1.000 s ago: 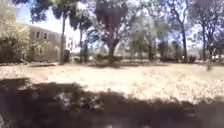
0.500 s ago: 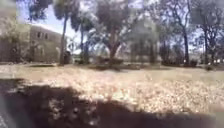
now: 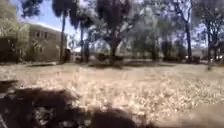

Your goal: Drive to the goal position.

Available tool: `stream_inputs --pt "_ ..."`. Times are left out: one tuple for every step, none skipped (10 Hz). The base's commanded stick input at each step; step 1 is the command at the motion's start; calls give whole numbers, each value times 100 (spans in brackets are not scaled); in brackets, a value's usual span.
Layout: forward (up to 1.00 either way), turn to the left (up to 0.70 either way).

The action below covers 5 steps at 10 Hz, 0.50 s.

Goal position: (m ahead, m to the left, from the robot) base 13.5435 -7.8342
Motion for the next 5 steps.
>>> stream_inputs --pt "70 0" --pt "70 0" --pt "70 0" --pt "70 0" --pt "70 0"
